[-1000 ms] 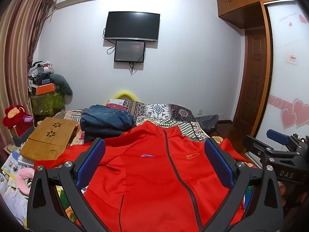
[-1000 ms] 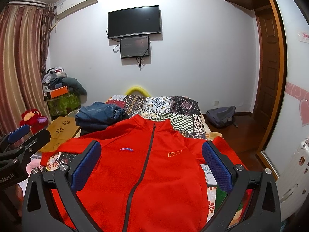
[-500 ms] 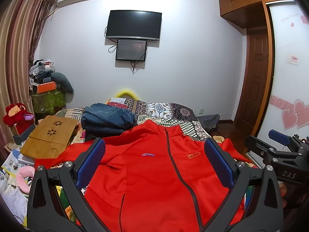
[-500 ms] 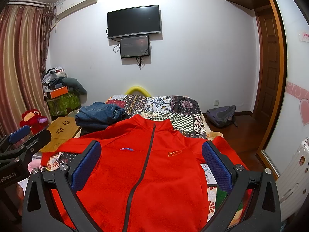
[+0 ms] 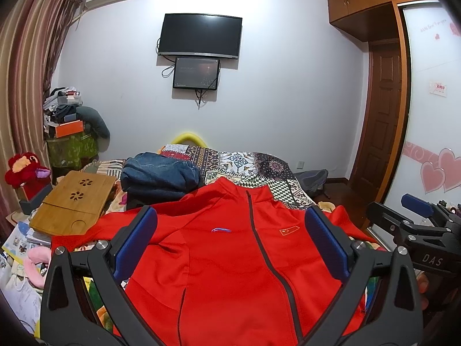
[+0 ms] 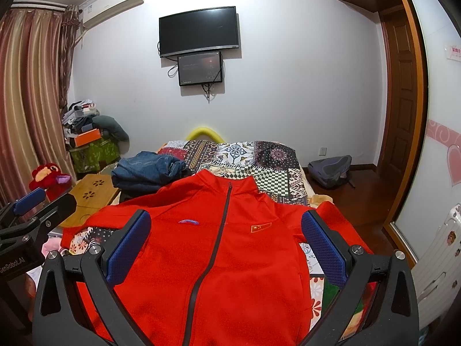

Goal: Fold large clothes

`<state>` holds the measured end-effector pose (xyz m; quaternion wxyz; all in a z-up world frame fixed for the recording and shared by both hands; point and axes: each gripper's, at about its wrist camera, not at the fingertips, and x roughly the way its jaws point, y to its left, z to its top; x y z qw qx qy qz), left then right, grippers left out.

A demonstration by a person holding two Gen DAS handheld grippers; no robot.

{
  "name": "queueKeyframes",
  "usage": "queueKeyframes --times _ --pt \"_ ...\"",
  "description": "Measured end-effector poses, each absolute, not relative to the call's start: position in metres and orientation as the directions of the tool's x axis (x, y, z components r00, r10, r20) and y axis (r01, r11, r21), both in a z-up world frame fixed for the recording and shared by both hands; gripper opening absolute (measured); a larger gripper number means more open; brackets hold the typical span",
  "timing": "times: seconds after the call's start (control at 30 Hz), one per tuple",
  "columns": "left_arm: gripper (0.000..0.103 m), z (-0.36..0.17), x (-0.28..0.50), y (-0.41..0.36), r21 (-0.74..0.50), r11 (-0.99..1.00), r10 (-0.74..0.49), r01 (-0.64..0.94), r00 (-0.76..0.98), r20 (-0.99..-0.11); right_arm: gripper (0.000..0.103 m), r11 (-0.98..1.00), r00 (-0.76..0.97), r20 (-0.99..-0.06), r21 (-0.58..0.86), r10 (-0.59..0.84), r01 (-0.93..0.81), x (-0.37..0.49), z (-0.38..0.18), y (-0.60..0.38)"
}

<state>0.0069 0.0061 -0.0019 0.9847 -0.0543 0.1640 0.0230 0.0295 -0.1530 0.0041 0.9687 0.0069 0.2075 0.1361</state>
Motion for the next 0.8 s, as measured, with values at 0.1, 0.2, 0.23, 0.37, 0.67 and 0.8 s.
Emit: queueKeyframes --times 0.1,0.2,0.23,0.37,0.67,0.8 --pt "0.103 -0.002 0.008 0.007 -0.100 0.993 0.029 -0.065 0.945 -0.327 0.103 0.963 0.876 -0.401 0.070 0.266 -0.261 0.030 0.004 -0.153" --pt "0.103 -0.003 0.009 0.008 -0.102 0.993 0.030 -0.067 0.944 -0.328 0.103 0.963 0.875 -0.404 0.072 0.268 -0.261 0.031 0.002 -0.154" --pt "0.103 -0.003 0.010 0.008 -0.103 0.992 0.031 -0.068 0.944 -0.329 0.103 0.963 0.875 -0.404 0.072 0.268 -0.261 0.031 0.001 -0.154" --pt "0.103 -0.005 0.011 0.009 -0.104 0.992 0.035 -0.074 0.943 -0.332 0.103 0.962 0.871 -0.410 0.073 0.268 -0.262 0.033 -0.001 -0.153" --pt "0.103 -0.008 0.026 0.018 -0.094 0.991 0.062 -0.100 0.935 -0.348 0.103 0.962 0.858 -0.439 0.072 0.268 -0.264 0.047 -0.006 -0.149" --pt "0.103 -0.008 0.039 0.031 -0.086 0.987 0.100 -0.137 0.934 -0.343 0.103 0.965 0.852 -0.457 0.064 0.256 -0.256 0.060 -0.009 -0.146"
